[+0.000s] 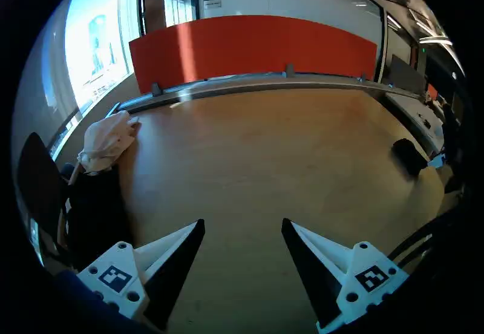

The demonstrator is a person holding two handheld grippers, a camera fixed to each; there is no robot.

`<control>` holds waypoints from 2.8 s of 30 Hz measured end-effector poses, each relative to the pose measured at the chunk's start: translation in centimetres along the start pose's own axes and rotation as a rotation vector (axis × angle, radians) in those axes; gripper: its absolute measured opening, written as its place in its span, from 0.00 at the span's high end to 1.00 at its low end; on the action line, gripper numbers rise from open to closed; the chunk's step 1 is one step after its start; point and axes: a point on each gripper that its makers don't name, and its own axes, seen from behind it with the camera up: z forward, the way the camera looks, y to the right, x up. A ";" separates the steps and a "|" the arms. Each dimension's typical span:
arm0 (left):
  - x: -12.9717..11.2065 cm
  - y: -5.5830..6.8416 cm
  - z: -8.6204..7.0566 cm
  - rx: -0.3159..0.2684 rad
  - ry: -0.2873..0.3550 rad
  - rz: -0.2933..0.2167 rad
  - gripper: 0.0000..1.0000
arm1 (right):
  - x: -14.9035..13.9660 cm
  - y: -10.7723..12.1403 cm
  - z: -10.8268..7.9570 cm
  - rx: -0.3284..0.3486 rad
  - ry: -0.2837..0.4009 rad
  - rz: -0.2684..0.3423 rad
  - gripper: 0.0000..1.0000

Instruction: Fold towel

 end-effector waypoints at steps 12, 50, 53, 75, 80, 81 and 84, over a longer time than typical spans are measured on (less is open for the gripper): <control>0.6 -0.6 -0.4 0.009 0.021 -0.006 0.06 | -0.3 2.0 -1.3 -0.079 -0.002 0.005 0.04; 7.4 -2.9 2.0 0.013 0.195 -0.056 0.06 | 17.5 -12.4 -15.7 0.144 0.632 0.074 0.04; 8.7 -3.1 1.8 0.012 0.237 -0.065 0.06 | 19.0 -13.6 -17.4 0.160 0.702 0.088 0.04; 15.4 -4.9 -0.5 0.020 0.502 -0.167 0.06 | 25.2 -19.5 -23.5 0.207 0.937 0.140 0.04; 16.0 -5.5 -1.4 0.032 0.545 -0.179 0.06 | 26.3 -21.7 -25.0 0.232 0.980 0.148 0.04; 16.1 -5.7 -1.6 0.036 0.552 -0.181 0.06 | 26.5 -22.0 -25.2 0.235 0.986 0.152 0.04; 16.3 -6.2 -2.0 0.049 0.572 -0.186 0.06 | 27.0 -22.9 -25.7 0.240 1.001 0.163 0.04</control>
